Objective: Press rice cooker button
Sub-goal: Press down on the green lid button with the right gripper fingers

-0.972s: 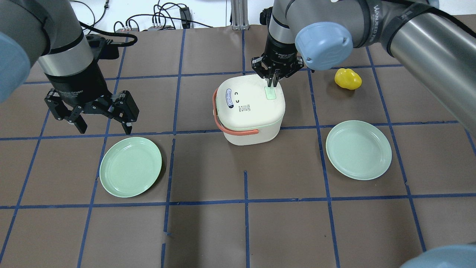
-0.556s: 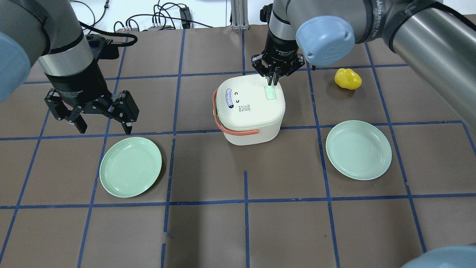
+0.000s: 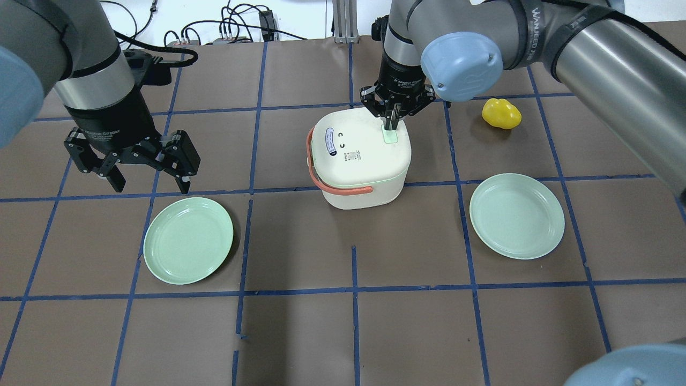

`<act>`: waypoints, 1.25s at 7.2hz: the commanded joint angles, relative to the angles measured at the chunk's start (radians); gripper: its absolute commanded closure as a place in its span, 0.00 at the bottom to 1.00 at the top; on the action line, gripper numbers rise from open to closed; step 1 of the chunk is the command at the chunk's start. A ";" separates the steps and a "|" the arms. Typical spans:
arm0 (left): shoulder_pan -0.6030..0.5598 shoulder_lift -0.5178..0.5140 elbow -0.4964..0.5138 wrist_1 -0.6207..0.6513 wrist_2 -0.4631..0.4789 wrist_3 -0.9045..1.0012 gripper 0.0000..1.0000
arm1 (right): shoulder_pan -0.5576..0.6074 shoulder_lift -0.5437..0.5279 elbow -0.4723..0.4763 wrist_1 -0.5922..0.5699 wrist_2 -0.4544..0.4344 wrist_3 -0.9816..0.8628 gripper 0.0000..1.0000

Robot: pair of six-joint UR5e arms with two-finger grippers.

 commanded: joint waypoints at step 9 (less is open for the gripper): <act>0.000 0.000 0.000 0.000 -0.001 0.000 0.00 | -0.001 -0.025 -0.076 0.125 -0.017 -0.003 0.74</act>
